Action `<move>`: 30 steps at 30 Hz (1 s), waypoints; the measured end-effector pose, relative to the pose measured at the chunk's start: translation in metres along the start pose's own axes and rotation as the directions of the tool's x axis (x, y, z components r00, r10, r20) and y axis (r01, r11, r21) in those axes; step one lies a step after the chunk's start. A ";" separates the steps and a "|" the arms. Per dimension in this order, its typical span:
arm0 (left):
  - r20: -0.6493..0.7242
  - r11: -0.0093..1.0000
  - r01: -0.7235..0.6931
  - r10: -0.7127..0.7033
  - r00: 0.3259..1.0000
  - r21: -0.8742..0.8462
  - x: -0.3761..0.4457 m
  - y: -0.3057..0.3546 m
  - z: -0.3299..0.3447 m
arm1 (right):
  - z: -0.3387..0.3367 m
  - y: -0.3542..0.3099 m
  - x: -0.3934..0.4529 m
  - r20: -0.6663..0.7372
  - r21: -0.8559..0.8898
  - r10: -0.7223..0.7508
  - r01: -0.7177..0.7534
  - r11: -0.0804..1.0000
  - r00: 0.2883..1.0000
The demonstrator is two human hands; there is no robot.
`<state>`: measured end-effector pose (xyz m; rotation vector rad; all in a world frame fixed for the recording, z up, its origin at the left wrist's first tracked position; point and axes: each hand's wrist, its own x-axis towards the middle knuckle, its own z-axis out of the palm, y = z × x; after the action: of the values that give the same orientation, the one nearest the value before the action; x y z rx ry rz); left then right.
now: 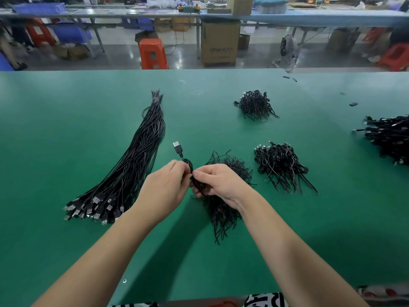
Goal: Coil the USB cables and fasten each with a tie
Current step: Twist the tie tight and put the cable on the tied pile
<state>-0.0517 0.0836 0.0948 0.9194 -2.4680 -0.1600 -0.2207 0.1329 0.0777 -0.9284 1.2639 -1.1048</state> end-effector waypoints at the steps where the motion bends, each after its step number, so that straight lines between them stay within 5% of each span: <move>1: -0.007 1.000 0.000 0.000 1.000 -0.012 0.000 0.000 0.000 | 0.000 0.001 0.000 0.003 0.017 0.006 -0.006 1.000 1.000; 13: 0.046 0.982 0.037 -0.029 0.999 -0.183 0.004 -0.004 0.000 | 0.002 0.007 -0.004 0.056 0.163 0.027 -0.036 0.986 0.998; 22: 0.010 0.979 -0.200 0.199 0.980 0.028 0.006 -0.005 -0.011 | 0.001 0.005 0.001 0.034 0.245 0.111 -0.116 0.963 0.993; 25: 0.020 0.991 -0.002 0.005 1.000 -0.137 0.006 -0.010 -0.011 | -0.007 0.003 0.001 0.005 0.226 0.085 -0.084 0.970 0.996; 27: 0.097 0.916 0.217 -0.195 0.976 -0.337 0.009 -0.016 -0.007 | -0.013 0.005 0.001 -0.040 0.034 -0.063 0.065 0.997 0.997; 30: 0.323 0.516 0.504 -0.403 0.856 -0.693 0.010 -0.019 -0.001 | -0.012 0.006 0.000 -0.025 -0.234 -0.264 0.251 0.939 0.964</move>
<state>-0.0466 0.0632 0.0948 1.1285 -1.8417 -1.3741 -0.2314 0.1348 0.0704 -1.2731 1.3631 -1.2115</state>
